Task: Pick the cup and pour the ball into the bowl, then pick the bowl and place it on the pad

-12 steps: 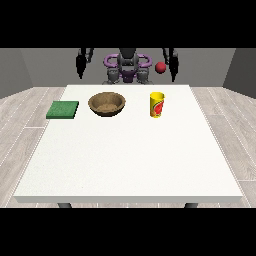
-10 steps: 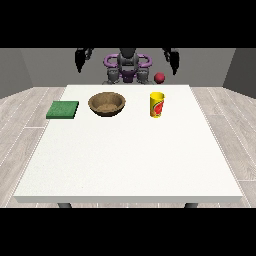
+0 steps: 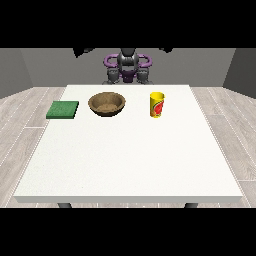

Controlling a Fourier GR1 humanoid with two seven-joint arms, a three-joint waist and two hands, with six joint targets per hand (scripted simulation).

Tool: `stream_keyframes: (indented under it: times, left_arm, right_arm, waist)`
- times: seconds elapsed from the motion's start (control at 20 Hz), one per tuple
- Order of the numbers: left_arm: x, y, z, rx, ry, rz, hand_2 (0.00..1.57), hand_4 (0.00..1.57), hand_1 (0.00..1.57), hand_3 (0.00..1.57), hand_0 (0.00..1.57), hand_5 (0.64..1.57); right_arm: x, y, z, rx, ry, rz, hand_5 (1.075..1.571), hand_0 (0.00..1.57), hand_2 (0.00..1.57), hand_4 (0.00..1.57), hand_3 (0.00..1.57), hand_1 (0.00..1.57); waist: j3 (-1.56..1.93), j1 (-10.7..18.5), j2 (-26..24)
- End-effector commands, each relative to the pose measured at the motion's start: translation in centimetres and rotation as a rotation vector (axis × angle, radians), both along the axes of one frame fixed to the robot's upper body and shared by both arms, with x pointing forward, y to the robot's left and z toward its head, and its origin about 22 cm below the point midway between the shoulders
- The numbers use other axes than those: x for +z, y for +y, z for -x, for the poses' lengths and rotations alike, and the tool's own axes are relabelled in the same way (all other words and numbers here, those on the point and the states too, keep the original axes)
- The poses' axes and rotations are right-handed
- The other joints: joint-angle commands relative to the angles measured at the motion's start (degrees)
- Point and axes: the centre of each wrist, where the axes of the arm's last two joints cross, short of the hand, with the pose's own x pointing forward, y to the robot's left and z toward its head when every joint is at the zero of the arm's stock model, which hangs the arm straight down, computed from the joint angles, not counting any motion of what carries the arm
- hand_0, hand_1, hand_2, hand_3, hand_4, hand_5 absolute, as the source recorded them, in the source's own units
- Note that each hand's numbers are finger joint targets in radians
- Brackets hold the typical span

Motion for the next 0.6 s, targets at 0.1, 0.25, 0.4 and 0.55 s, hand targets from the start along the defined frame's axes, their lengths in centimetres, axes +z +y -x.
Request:
stream_keyframes:
  times: [0.1, 0.25, 0.4, 0.55]
  left_arm:
    - [3.7, -2.1, 0.7, -0.023, -0.114, 0.008, 0.0, 0.0, 0.0, 0.0, 0.0, 1.49]
    - [3.7, 0.7, -0.5, 0.0, -0.163, -0.05, 0.0, 0.0, 0.0, 0.0, 0.0, 1.453]
    - [2.8, 2.0, -3.5, 0.02, -0.254, -0.074, 0.0, 0.0, 0.0, 0.0, 0.0, 1.384]
    - [6.2, 1.7, -6.1, 0.027, -0.324, -0.123, 0.0, 0.0, 0.0, 0.0, 0.0, 1.335]
  right_arm:
    - [0.6, -0.5, -0.1, -0.013, -0.097, -0.023, 1.566, 0.0, 0.0, 0.0, 0.0, 0.0]
    - [-0.4, 1.3, -0.2, 0.006, -0.109, -0.017, 1.566, 0.0, 0.0, 0.0, 0.0, 0.0]
    - [1.6, 1.2, -2.4, 0.086, -0.198, 0.001, 1.562, 0.0, 0.0, 0.0, 0.0, 0.0]
    - [2.3, -0.2, -4.7, 0.08, -0.272, -0.013, 1.566, 0.0, 0.0, 0.0, 0.0, 0.0]
  waist:
    - [0.0, 1.1, 5.4]
    - [-0.01, 0.4, 8.4]
    - [-0.03, -1.9, 16.0]
    - [0.02, -1.9, 21.2]
